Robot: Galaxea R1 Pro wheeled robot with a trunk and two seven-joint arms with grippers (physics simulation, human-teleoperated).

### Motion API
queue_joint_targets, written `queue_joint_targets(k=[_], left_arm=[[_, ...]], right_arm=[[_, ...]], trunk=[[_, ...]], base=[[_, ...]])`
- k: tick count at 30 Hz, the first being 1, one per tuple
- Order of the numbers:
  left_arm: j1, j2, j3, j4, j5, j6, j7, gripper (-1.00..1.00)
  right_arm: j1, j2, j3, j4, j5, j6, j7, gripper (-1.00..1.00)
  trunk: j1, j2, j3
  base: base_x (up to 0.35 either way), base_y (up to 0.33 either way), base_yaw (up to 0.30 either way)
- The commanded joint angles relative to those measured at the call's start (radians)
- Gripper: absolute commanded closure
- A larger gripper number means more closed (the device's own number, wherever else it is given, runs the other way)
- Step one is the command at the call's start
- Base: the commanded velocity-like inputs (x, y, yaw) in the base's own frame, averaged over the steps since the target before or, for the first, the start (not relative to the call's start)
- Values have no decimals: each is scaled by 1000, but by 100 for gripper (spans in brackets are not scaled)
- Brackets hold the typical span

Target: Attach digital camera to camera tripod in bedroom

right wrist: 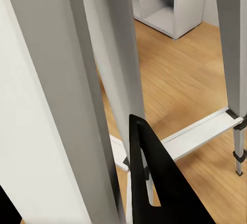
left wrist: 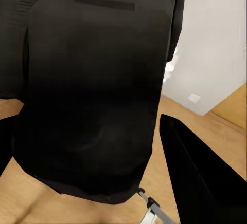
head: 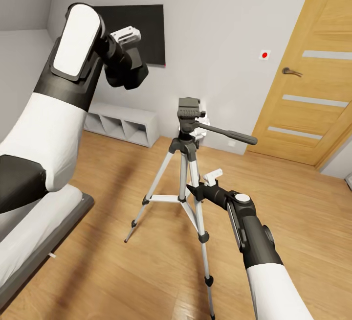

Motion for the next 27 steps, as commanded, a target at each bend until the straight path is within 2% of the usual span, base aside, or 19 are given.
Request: queue_joint_targets(k=[1, 9, 14, 19, 23, 24, 26, 27], left_arm=[[-2, -1, 0, -7, 7, 4, 8, 100], [0, -6, -1, -27, 15, 4, 12, 100], [3, -20, -3, -31, 12, -1, 12, 100], [7, -31, -6, -32, 6, -34, 5, 100], [9, -39, -56, -29, 1, -81, -2, 100], [9, -40, -101, -31, -4, -97, -1, 100], [9, -41, -152, -33, -11, -113, 0, 100], [9, -41, -198, -34, -18, -131, 1, 100]], right_arm=[[-1, 1, -6, 24, 52, 30, 8, 100], [-1, 1, -5, 26, 52, 30, 8, 100], [-1, 1, -5, 27, 52, 30, 8, 100], [-1, 1, -5, 26, 52, 30, 8, 100], [-1, 1, -5, 26, 52, 30, 8, 100], [-1, 1, -5, 26, 52, 30, 8, 100], [-1, 1, -5, 26, 52, 30, 8, 100], [-1, 1, -5, 26, 52, 30, 8, 100]], trunk=[[0, -1, -1], [0, -1, -1], [0, -1, -1], [0, -1, -1], [0, -1, -1], [0, -1, -1], [0, -1, -1], [0, -1, -1]], base=[[0, 0, 0], [0, 0, 0], [0, 0, 0], [0, 0, 0], [0, 0, 0], [0, 0, 0], [0, 0, 0], [0, 0, 0]])
